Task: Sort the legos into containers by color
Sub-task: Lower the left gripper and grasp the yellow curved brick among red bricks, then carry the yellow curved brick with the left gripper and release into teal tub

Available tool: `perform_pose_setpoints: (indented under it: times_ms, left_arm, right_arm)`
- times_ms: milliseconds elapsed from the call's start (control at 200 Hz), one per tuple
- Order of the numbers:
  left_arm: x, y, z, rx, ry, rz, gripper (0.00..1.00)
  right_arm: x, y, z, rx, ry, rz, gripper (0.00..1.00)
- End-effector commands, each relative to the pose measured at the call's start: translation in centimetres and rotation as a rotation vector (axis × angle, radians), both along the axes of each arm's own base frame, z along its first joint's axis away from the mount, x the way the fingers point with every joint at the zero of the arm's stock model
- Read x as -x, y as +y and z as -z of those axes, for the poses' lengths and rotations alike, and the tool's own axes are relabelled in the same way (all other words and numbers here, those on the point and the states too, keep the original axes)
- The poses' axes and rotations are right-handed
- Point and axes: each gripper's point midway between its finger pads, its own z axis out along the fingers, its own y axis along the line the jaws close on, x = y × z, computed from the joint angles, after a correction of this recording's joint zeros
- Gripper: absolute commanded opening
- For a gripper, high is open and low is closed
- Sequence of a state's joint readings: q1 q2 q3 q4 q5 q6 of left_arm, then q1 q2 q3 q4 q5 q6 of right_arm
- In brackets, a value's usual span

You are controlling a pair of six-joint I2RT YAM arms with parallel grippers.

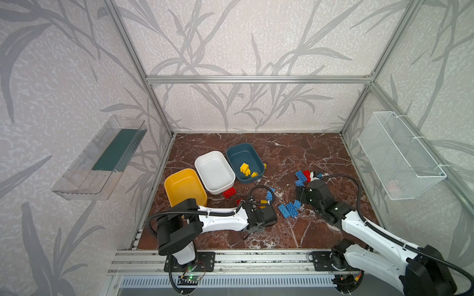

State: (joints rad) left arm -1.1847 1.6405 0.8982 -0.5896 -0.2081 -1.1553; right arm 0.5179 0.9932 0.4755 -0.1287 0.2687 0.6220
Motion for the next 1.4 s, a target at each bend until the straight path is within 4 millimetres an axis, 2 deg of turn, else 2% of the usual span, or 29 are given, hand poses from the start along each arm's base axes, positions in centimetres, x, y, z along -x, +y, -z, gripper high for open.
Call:
perform_pose_setpoints:
  times_ms: [0, 230, 615, 785, 990, 1235, 1394]
  left_arm:
    - [-0.4, -0.4, -0.6, 0.008, -0.023, -0.002, 0.34]
    - [-0.7, -0.5, -2.0, 0.023, -0.050, 0.004, 0.32]
    - [-3.5, 1.7, -9.6, 0.041, -0.197, 0.019, 0.32]
    - [-6.1, 3.8, -12.0, 0.045, -0.234, -0.021, 0.32]
    - [-10.2, 5.9, -14.4, 0.052, -0.314, -0.078, 0.32]
    - [-14.9, 6.3, -15.0, 0.090, -0.313, -0.123, 0.32]
    - [-18.3, 5.6, -14.1, 0.098, -0.290, -0.147, 0.32]
  right_arm:
    - [-0.1, 0.0, -0.1, -0.015, -0.012, 0.007, 0.71]
    - [0.1, 0.2, -0.3, -0.028, -0.014, -0.007, 0.71]
    - [0.4, 0.9, -0.6, -0.056, -0.027, -0.055, 0.71]
    - [0.4, 1.4, -0.3, -0.070, -0.022, -0.071, 0.71]
    - [0.3, 2.0, 0.6, -0.091, -0.006, -0.089, 0.71]
    - [0.2, 2.6, 1.5, -0.094, 0.026, -0.106, 0.71]
    - [0.2, 3.0, 1.8, -0.105, 0.037, -0.119, 0.71]
